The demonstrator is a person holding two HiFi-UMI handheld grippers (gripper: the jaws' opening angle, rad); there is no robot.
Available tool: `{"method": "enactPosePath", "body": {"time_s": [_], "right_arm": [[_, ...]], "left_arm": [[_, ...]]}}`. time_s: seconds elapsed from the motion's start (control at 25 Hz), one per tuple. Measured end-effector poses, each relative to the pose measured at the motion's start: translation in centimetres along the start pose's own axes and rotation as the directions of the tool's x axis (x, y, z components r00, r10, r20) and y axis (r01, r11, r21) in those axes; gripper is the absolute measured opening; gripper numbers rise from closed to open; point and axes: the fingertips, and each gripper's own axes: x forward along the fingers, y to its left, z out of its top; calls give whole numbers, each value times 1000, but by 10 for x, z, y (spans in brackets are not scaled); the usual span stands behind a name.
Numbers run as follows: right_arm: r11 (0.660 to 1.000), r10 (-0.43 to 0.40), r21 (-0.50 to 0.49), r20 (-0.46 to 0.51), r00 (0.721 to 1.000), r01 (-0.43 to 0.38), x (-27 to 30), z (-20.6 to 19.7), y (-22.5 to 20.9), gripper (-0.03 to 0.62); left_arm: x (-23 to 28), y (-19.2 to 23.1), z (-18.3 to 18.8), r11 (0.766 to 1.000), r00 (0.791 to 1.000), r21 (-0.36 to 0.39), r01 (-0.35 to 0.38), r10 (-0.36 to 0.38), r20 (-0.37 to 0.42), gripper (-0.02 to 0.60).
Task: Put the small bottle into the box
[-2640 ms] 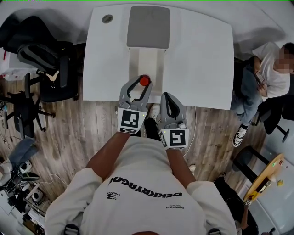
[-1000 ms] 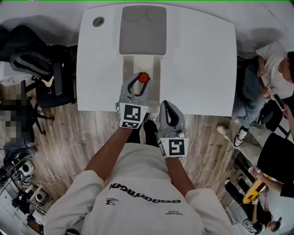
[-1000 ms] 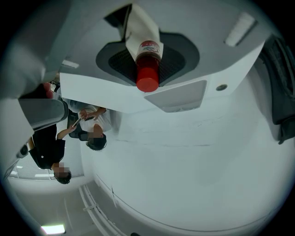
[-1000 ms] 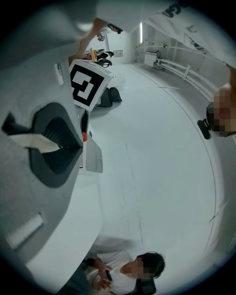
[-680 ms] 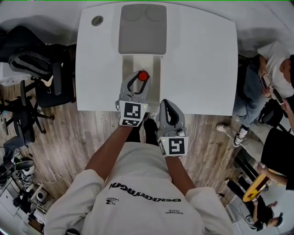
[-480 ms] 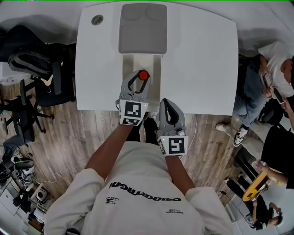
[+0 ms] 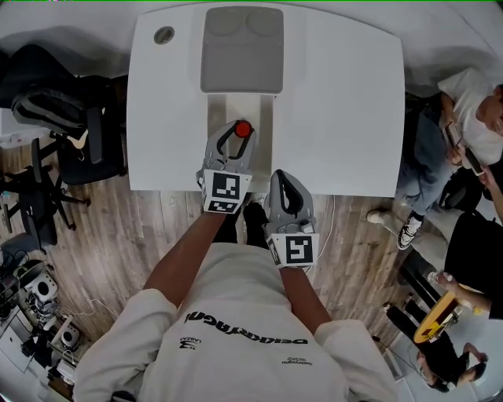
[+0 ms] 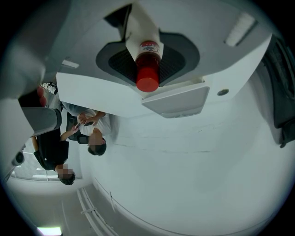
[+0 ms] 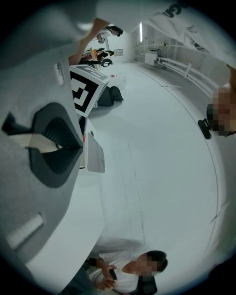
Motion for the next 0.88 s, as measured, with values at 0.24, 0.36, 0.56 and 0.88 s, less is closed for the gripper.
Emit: {"method": "enactPosePath", "body": {"time_s": [0.24, 0.36, 0.56, 0.88], "right_arm": [[1000, -2, -2, -2, 1000, 2, 1, 0, 1, -2], [1000, -3, 0, -1, 1000, 3, 1, 0, 1, -2], [1000, -2, 3, -7, 1000, 2, 2, 0, 1, -2], [1000, -2, 1, 0, 1000, 2, -2, 2, -2, -2]], "left_arm": [[4, 1, -1, 1000, 1000, -8, 6, -6, -7, 149], [5, 1, -1, 1000, 1000, -24, 6, -6, -13, 149], [6, 1, -2, 1000, 1000, -26, 7, -8, -30, 149], [5, 1, 0, 1000, 999, -18, 0, -1, -41, 149]]}}
